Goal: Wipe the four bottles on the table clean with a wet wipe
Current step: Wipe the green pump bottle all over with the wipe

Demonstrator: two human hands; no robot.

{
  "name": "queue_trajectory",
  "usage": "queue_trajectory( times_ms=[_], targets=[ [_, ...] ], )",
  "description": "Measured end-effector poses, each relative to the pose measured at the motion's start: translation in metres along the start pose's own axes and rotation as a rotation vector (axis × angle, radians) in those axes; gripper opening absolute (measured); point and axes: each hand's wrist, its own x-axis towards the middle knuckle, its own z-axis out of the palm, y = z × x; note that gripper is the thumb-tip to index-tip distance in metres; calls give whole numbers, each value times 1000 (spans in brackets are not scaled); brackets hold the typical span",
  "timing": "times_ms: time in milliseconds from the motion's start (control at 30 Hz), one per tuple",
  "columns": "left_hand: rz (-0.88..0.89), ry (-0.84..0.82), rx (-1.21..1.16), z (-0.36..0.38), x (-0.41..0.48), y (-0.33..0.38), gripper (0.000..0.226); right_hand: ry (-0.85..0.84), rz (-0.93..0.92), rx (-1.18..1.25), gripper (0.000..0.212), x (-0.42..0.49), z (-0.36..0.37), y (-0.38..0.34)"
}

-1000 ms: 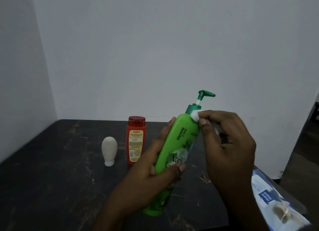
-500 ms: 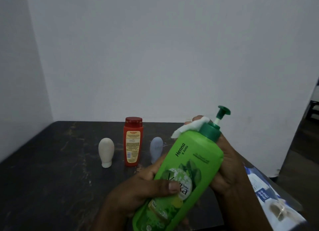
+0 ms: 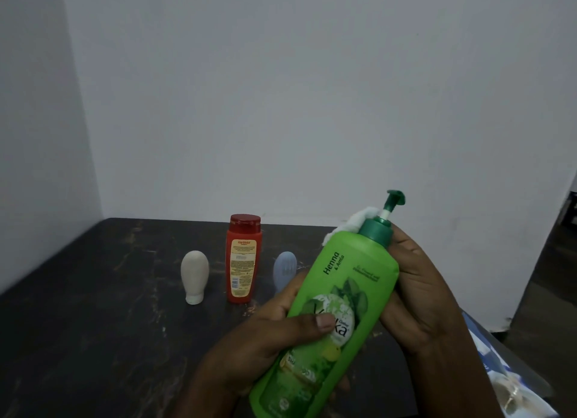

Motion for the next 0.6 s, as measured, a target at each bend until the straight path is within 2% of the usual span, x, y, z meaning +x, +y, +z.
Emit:
queue_trajectory(
  times_ms=[167, 300, 367, 467, 600],
  targets=[
    [49, 164, 126, 9, 6, 2, 50, 203, -63, -127, 31, 8, -13, 0],
    [120, 299, 285, 7, 10, -1, 54, 345, -234, -207, 19, 10, -10, 3],
    [158, 370, 395, 3, 12, -3, 59, 371, -376, -391, 11, 8, -9, 5],
    [205, 397, 575, 4, 15, -4, 69, 377, -628, -853, 13, 2, -4, 7],
    [248, 438, 763, 15, 17, -5, 85, 429, -833, -1059, 15, -3, 2, 18]
  ],
)
